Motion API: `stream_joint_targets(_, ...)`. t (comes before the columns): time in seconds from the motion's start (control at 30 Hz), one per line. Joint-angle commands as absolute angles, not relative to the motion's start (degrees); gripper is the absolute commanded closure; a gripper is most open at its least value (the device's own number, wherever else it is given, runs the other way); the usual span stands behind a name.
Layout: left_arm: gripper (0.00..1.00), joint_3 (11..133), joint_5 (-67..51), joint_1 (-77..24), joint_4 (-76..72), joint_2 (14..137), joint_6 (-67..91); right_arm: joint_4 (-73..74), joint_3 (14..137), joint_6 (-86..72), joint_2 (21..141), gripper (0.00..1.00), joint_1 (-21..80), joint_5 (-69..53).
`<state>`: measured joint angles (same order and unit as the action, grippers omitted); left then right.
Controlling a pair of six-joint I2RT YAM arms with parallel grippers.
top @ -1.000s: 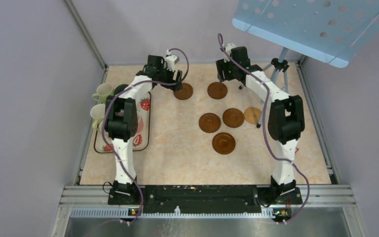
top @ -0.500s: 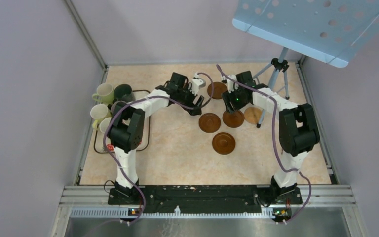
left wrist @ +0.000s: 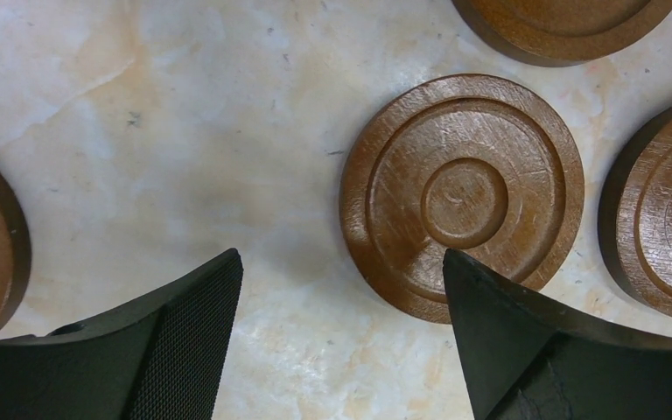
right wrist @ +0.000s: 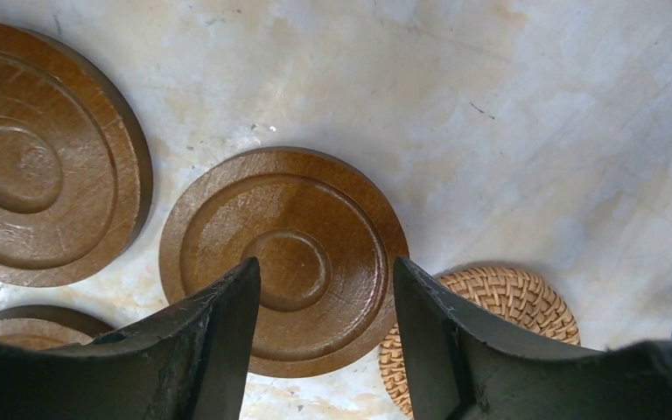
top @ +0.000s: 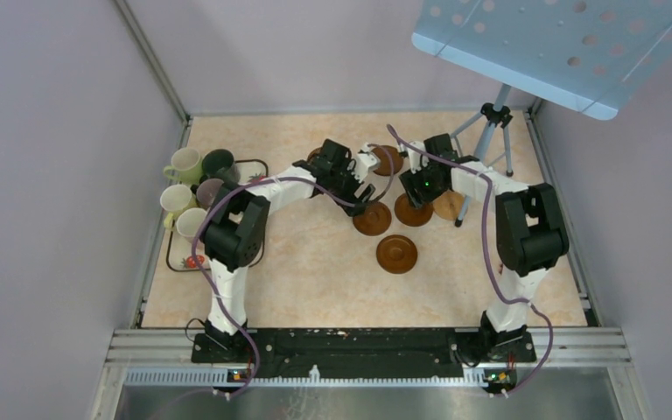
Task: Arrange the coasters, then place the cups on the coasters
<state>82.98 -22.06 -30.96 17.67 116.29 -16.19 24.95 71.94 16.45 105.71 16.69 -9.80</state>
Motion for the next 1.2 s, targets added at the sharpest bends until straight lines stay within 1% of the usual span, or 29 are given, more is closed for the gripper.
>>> stream_joint_targets(0.0, 0.10, 81.7, -19.5, -33.1, 14.8, 116.9, -18.1, 22.9, 70.0, 17.4, 104.2, 0.43, 15.5, -8.7)
stream_joint_targets(0.13, 0.10, 82.3, -18.9, -33.8, 14.5, 118.1, -17.9, 22.3, 68.6, 17.8, 104.5, 0.43, 15.5, -9.0)
stream_joint_targets(0.3, 0.11, 83.1, -17.8, -34.8, 14.4, 119.9, -18.9, 21.4, 67.9, 17.5, 104.8, 0.46, 15.5, -9.4)
stream_joint_targets(0.37, 0.12, 83.3, -15.6, -35.8, 14.8, 120.6, -20.0, 21.2, 67.9, 17.3, 105.1, 0.47, 15.6, -9.8)
stream_joint_targets(0.43, 0.14, 83.1, -14.3, -36.1, 15.2, 120.9, -20.8, 21.0, 67.8, 17.0, 105.4, 0.48, 15.6, -10.0)
stream_joint_targets(0.53, 0.20, 82.7, -12.8, -35.8, 16.9, 120.5, -21.2, 20.8, 67.4, 16.6, 105.5, 0.49, 16.2, -10.4)
stream_joint_targets(0.7, 0.30, 78.7, -14.7, -32.7, 17.4, 117.2, -21.4, 19.2, 66.0, 15.6, 105.3, 0.51, 18.1, -10.0)
stream_joint_targets(0.8, 0.35, 76.2, -15.1, -30.7, 17.2, 115.1, -21.8, 18.2, 65.4, 14.6, 105.5, 0.52, 19.3, -9.5)
stream_joint_targets(0.93, 0.37, 73.8, -15.8, -27.5, 16.8, 113.1, -22.2, 17.1, 65.8, 13.3, 106.5, 0.53, 20.7, -8.9)
stream_joint_targets(1.17, 0.38, 71.6, -16.9, -21.2, 16.5, 111.9, -23.1, 16.6, 69.0, 12.2, 109.4, 0.53, 23.5, -7.7)
